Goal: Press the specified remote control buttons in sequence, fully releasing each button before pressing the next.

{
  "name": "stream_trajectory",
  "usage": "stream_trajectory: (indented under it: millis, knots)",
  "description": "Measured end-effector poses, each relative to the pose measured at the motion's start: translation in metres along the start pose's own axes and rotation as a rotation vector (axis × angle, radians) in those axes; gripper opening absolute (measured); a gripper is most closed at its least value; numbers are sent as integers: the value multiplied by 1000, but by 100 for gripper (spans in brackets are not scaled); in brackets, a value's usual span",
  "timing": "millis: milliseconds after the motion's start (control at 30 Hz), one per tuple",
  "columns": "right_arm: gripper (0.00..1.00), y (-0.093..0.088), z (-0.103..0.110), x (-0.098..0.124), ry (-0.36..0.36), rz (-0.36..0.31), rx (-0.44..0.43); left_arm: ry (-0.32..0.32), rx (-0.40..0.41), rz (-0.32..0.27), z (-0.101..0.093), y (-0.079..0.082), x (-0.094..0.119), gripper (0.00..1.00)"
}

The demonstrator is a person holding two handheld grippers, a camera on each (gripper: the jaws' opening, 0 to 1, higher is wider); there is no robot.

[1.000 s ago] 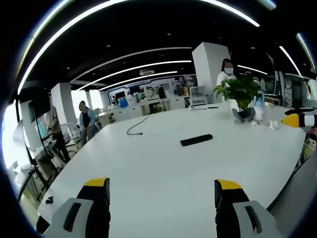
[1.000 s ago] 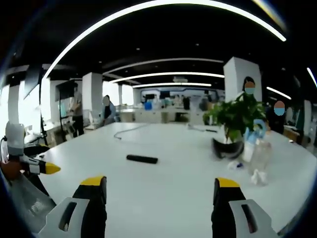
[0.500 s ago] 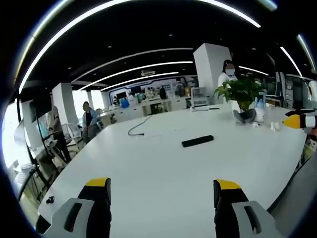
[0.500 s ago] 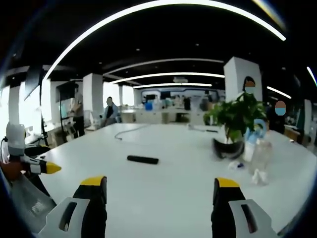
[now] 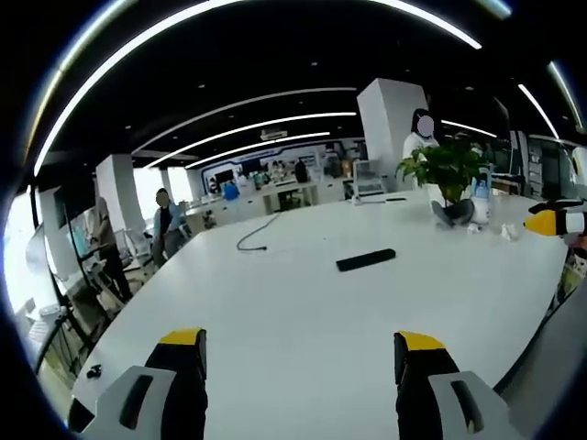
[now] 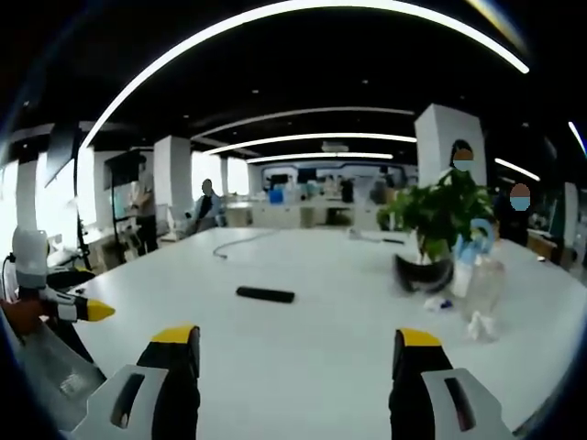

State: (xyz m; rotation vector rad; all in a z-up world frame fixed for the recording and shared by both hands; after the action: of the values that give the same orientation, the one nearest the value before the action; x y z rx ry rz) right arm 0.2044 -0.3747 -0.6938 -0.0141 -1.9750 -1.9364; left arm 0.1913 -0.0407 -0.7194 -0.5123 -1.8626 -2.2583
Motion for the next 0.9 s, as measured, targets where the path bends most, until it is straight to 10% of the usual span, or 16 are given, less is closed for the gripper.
stream_trajectory:
  millis: [900]
  knots:
    - [66,-10,7,-3,42,74,2,-112,-109,-10,1,29,-20,76]
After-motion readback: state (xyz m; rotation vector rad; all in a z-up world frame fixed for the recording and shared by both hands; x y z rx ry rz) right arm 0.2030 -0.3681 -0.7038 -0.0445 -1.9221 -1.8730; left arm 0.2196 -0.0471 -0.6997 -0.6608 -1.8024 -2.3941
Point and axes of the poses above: the point that each gripper's makers call its tool centre point, and the gripper's own axes: x roughly backward along the fingers, z roughly to its left, y roughly out of its top, the point moved 3 cm from there along x, roughly backward along the fingers, and after that the axes turned 2 degrees about -y, right-handed, at the moved point
